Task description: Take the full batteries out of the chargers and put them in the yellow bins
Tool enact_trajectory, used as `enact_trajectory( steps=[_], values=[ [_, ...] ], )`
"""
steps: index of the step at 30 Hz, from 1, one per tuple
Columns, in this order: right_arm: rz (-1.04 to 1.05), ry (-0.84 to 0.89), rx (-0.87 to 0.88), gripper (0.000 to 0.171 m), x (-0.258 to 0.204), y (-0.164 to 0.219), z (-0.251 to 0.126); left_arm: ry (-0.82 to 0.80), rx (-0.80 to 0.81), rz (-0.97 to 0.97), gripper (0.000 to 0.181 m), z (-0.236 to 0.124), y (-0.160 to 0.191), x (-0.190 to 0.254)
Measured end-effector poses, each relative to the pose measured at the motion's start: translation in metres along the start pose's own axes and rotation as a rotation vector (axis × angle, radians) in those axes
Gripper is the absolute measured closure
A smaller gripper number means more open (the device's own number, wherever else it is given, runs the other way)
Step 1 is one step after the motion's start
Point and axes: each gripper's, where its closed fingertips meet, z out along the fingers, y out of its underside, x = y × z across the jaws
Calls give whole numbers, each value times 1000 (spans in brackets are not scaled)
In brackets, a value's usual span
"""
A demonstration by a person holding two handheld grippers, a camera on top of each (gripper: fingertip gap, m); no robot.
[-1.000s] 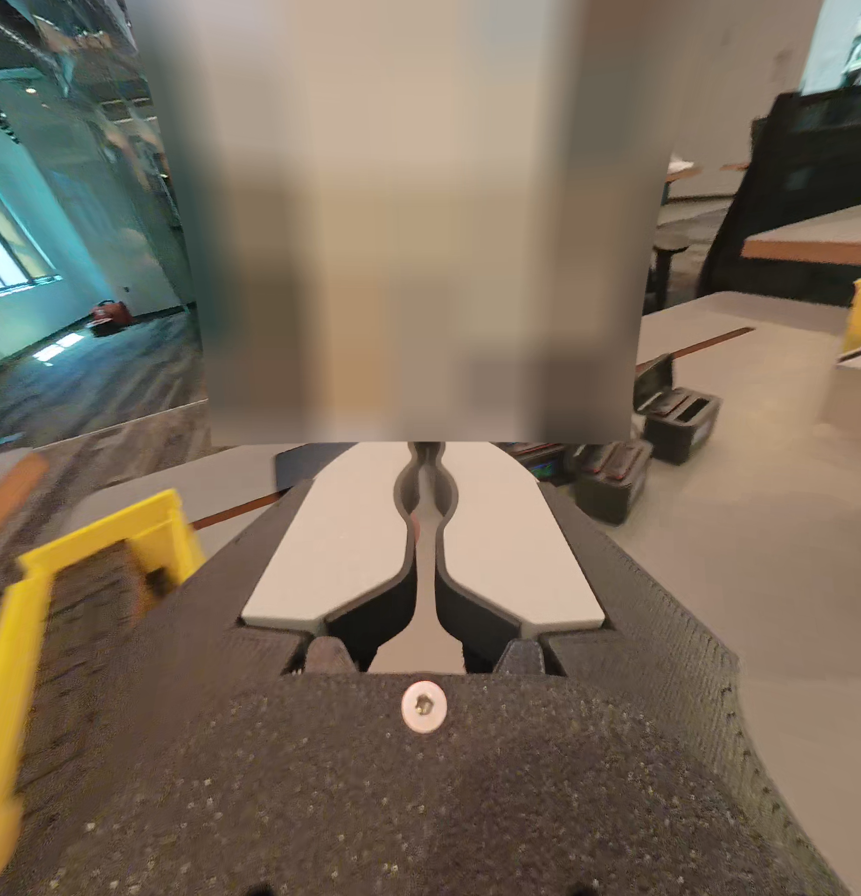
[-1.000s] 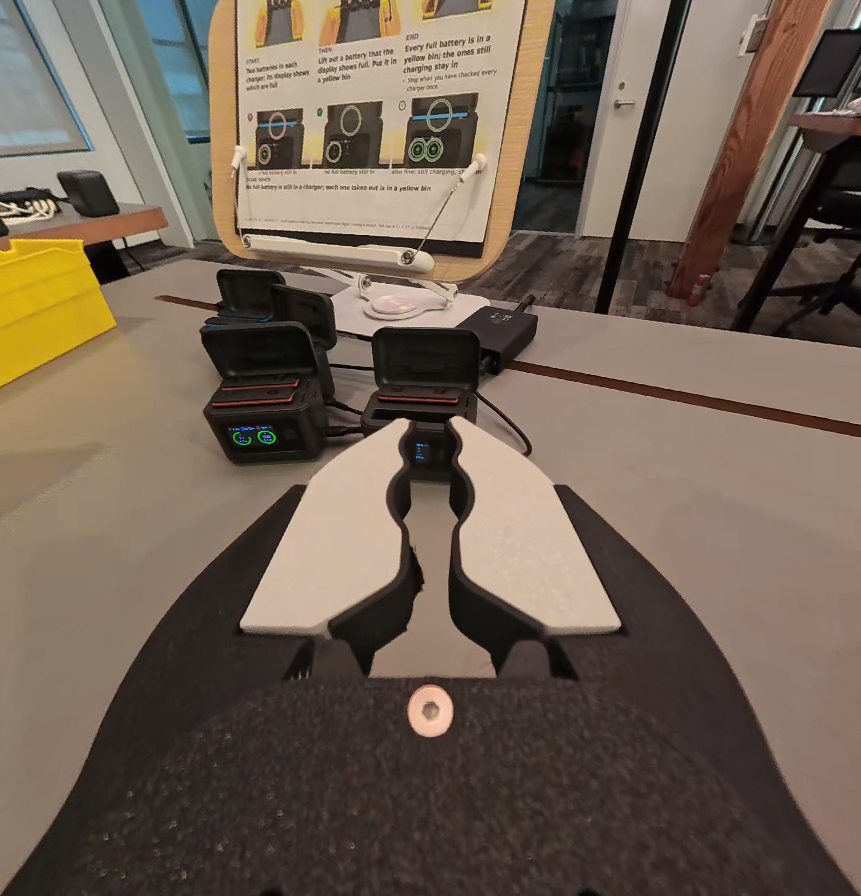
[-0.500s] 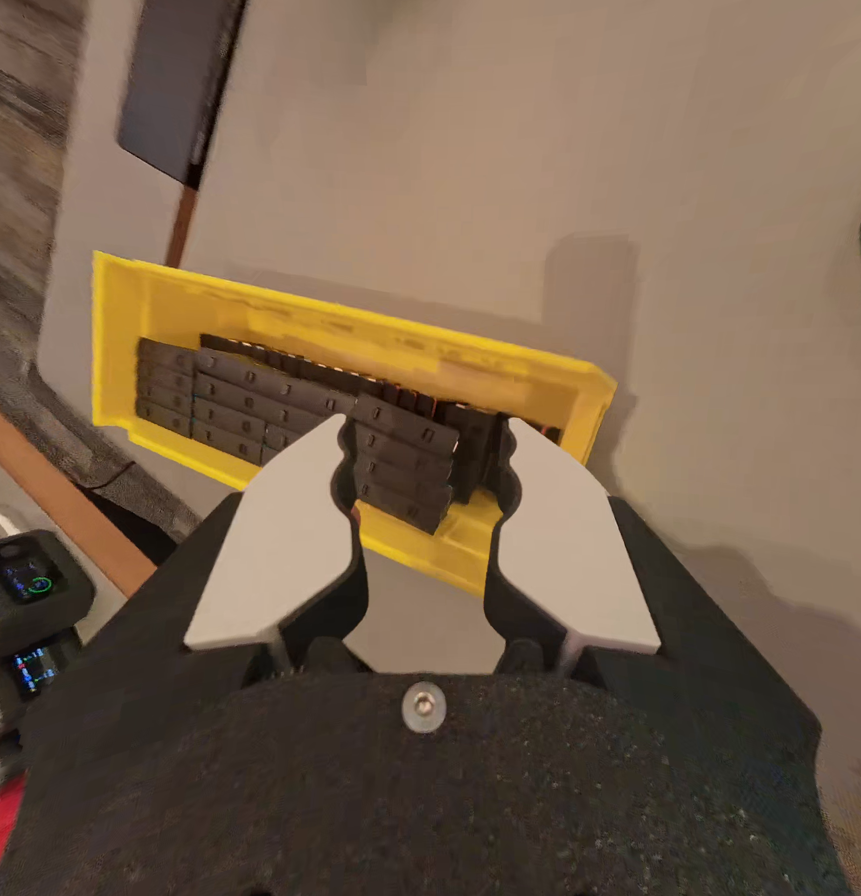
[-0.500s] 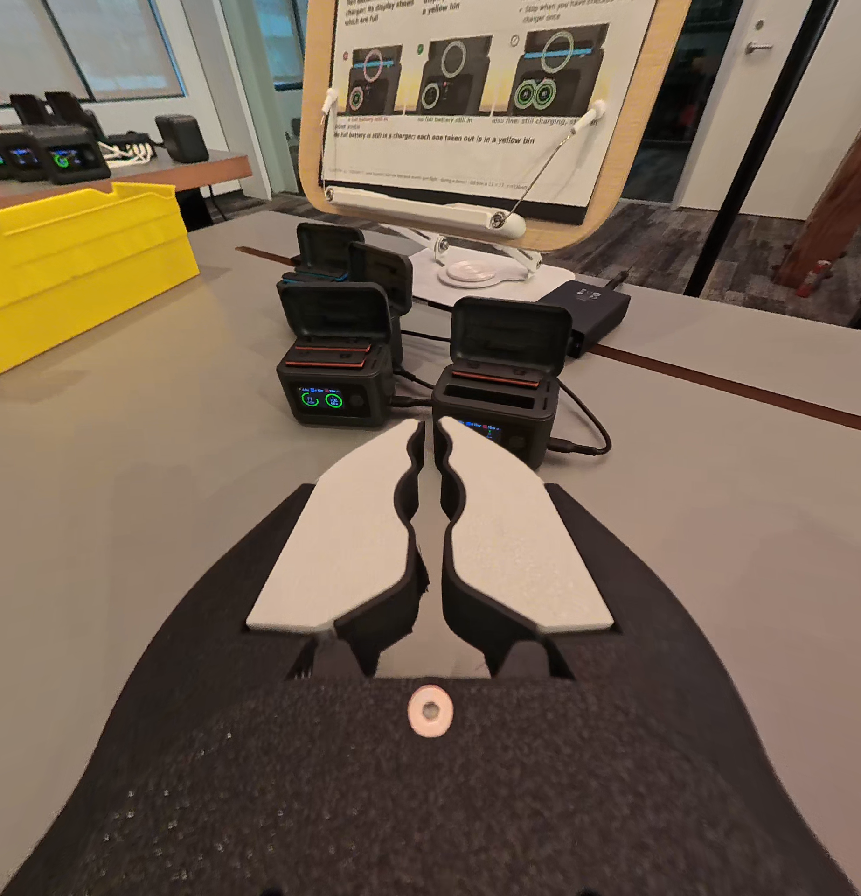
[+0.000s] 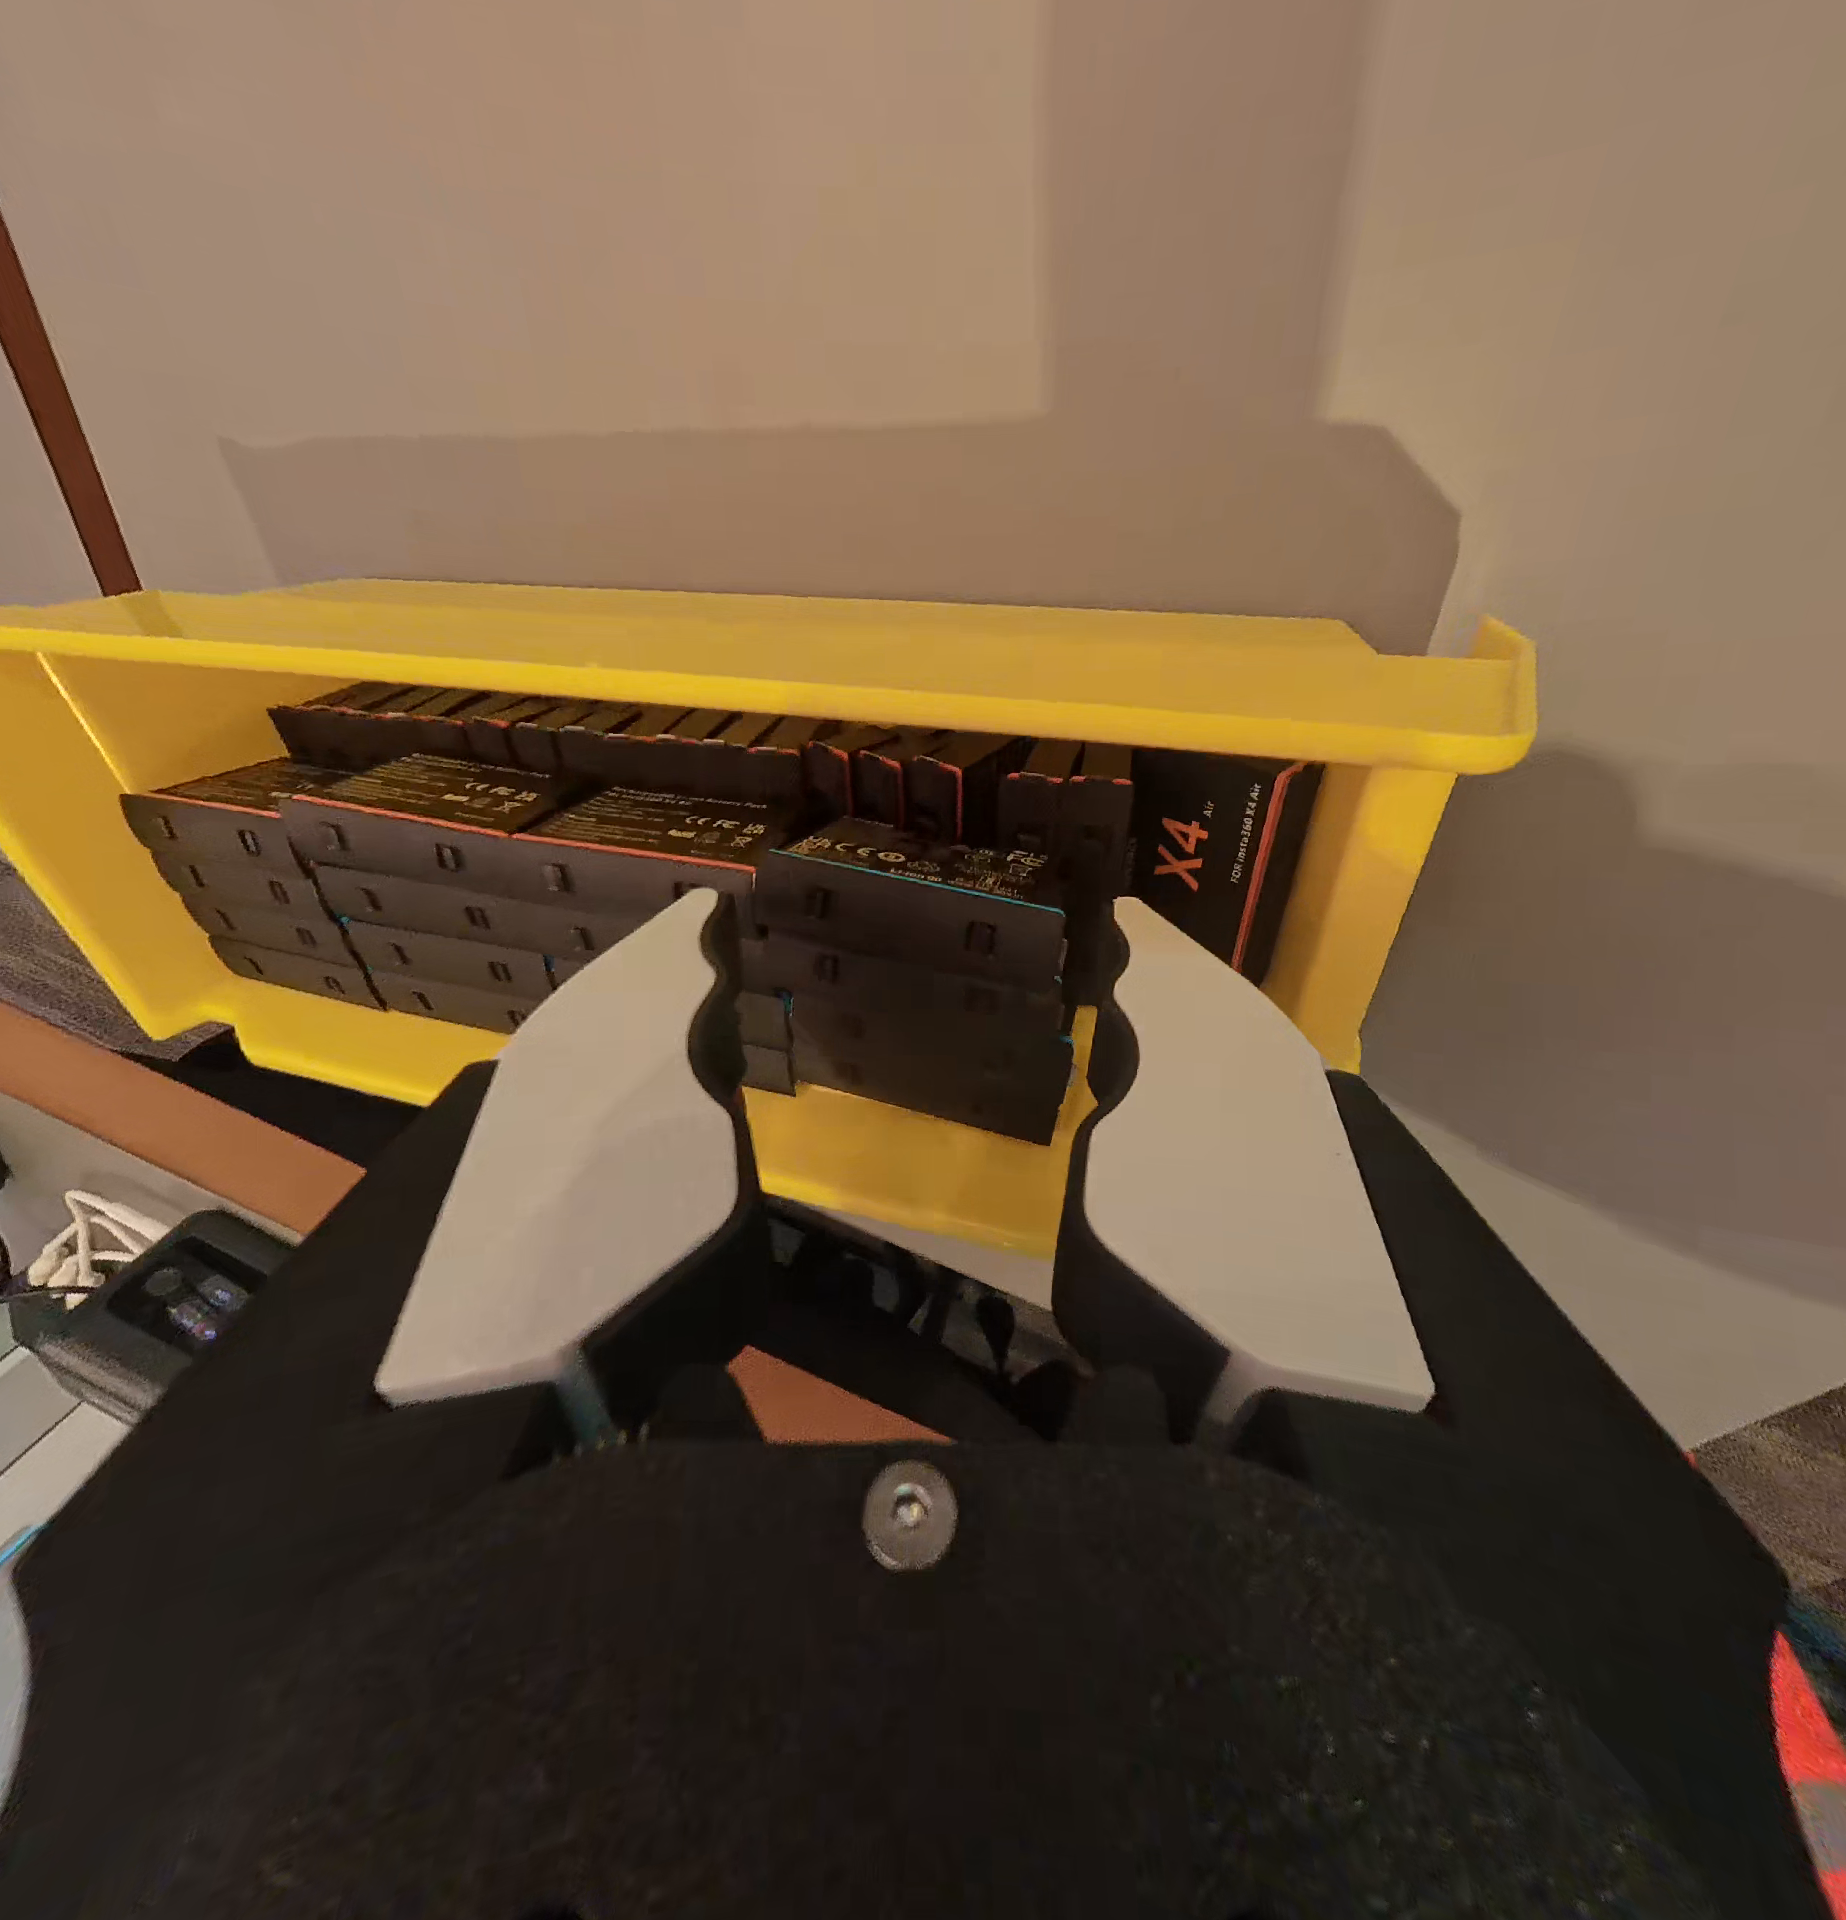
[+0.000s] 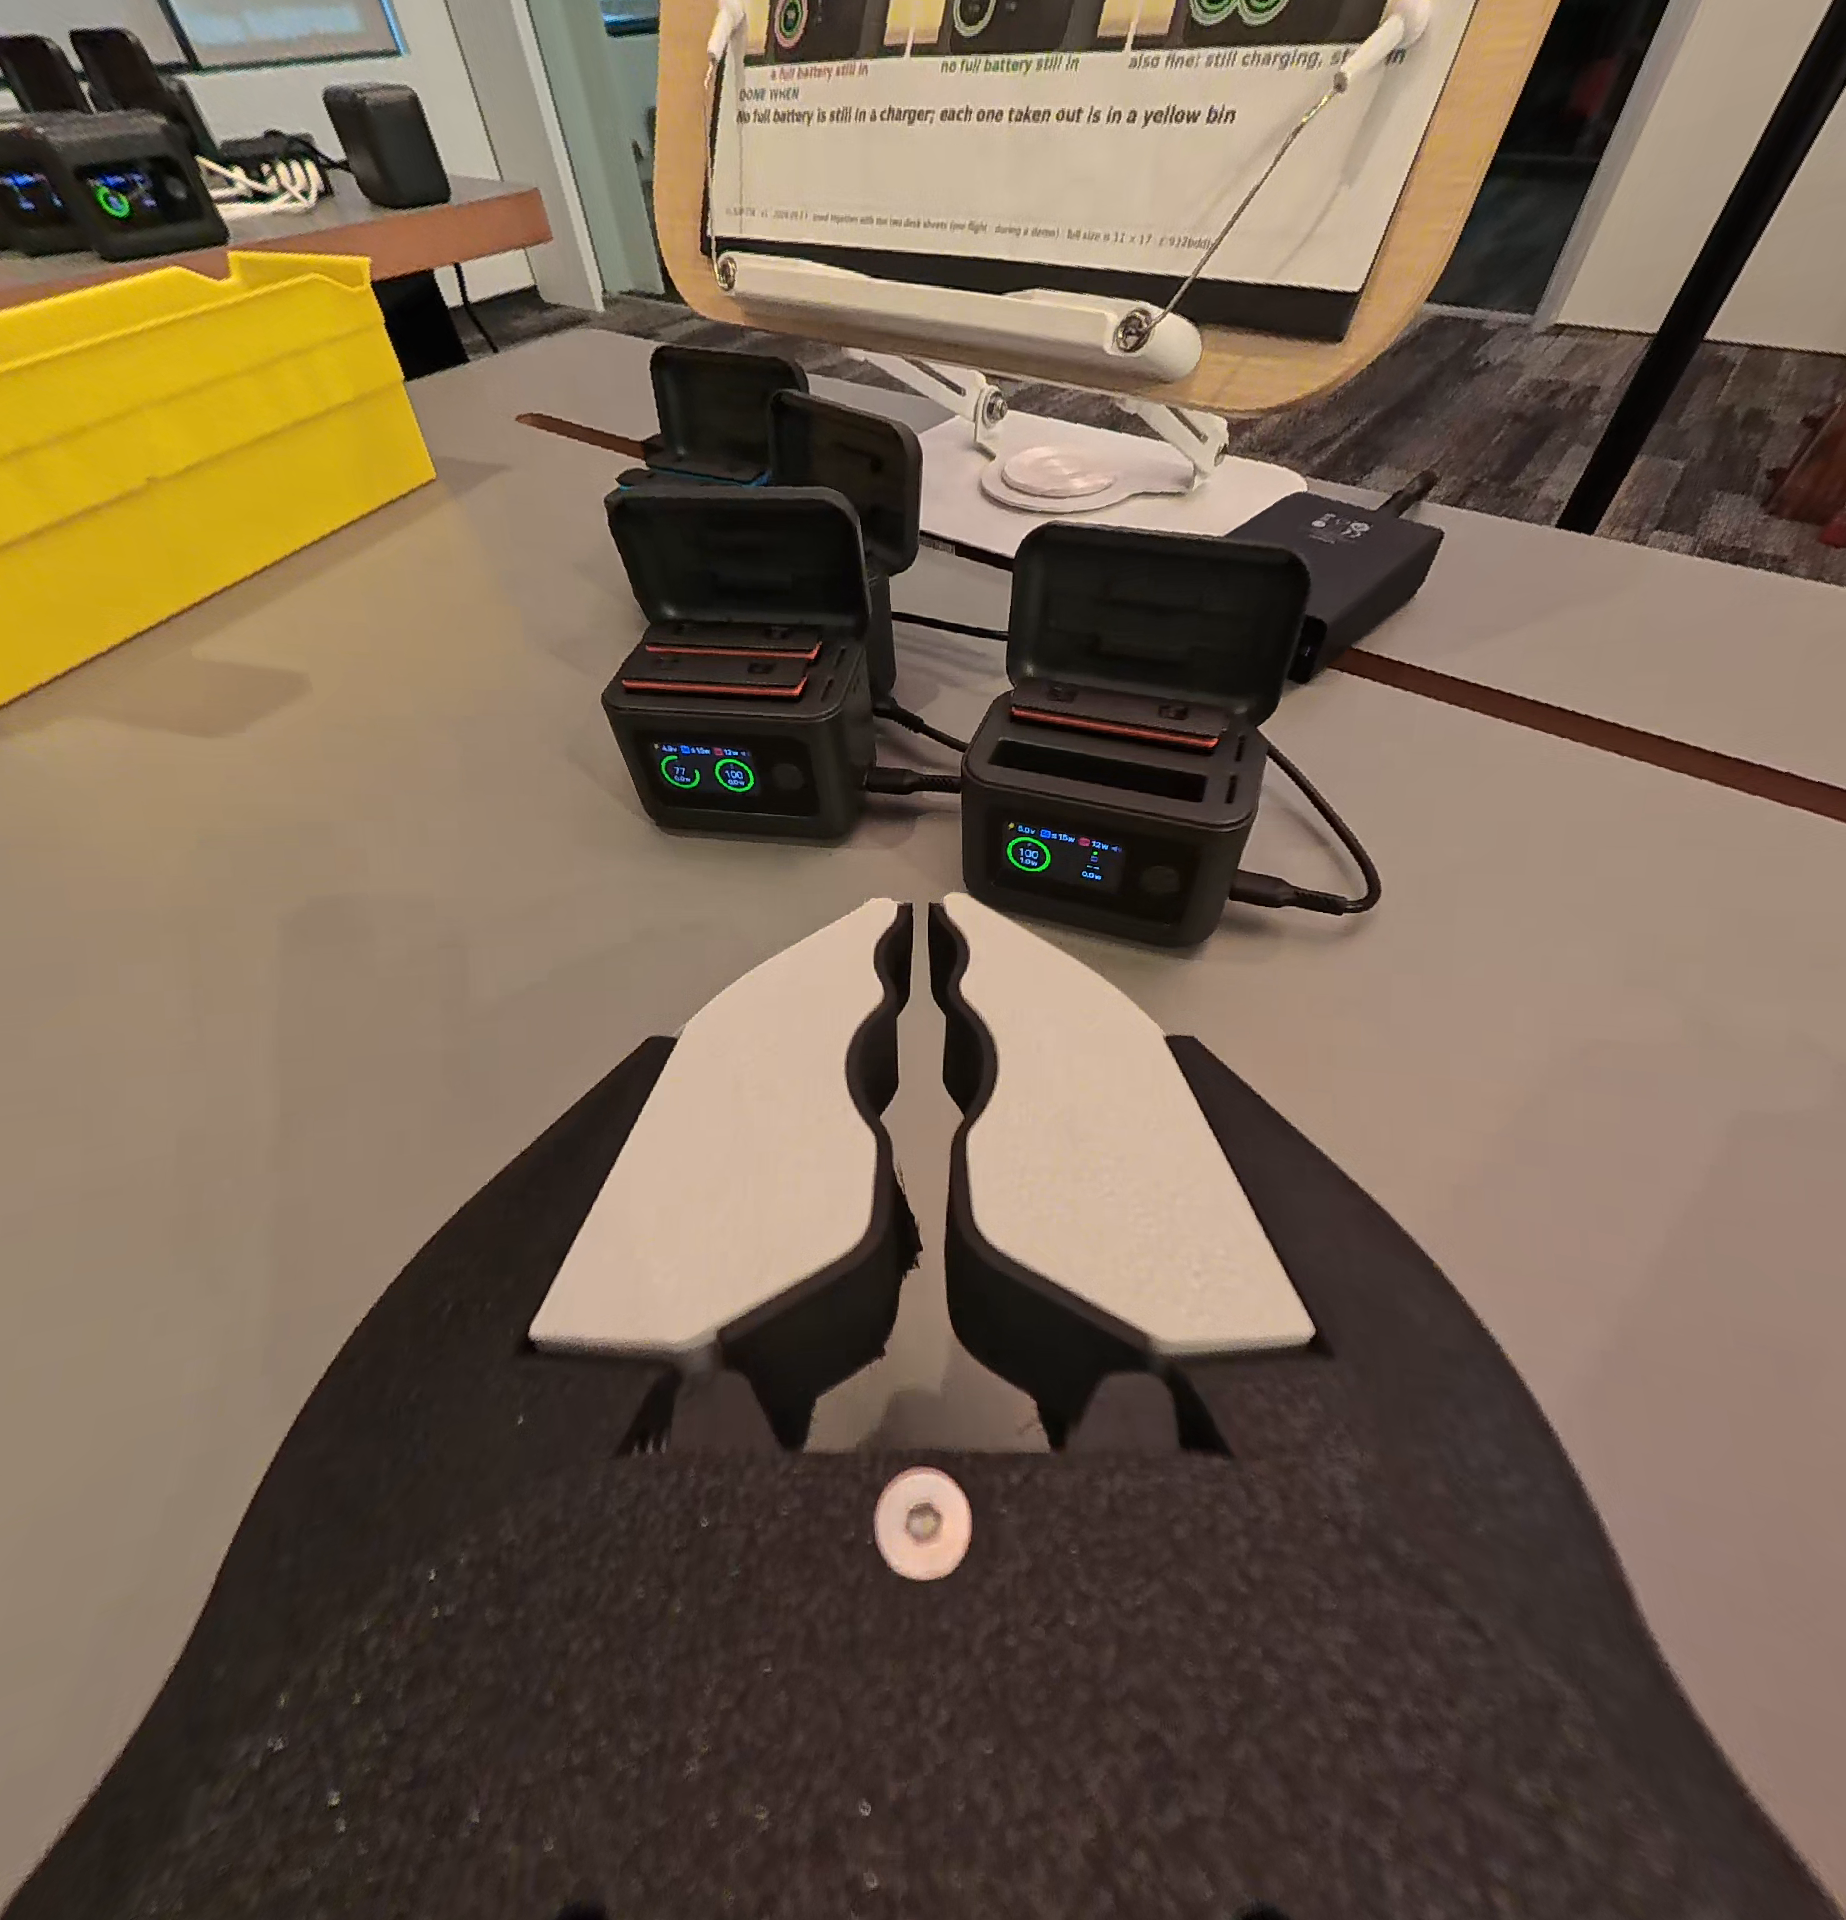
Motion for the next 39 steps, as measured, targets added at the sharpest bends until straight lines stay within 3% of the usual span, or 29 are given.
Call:
enact_trajectory(
  steps=[5, 20, 26, 29, 39],
  values=[
    [-4, -2, -7, 169, -1, 1, 0, -2, -55, 36, 121, 5, 4, -1],
    [-4, -5, -9, 169, -1, 2, 1, -48, -20, 45, 124, 4, 3, 0],
    [-9, -23, -6, 169, -5, 2, 2, -121, 40, 34, 154, -8, 0, -1],
    [-22, -28, -11, 169, -7, 2, 3, -114, 29, 2, 145, -5, 5, 0],
    [-24, -29, -11, 169, -7, 2, 2, -114, 73, -33, 140, -4, 1, 1]
  ],
)
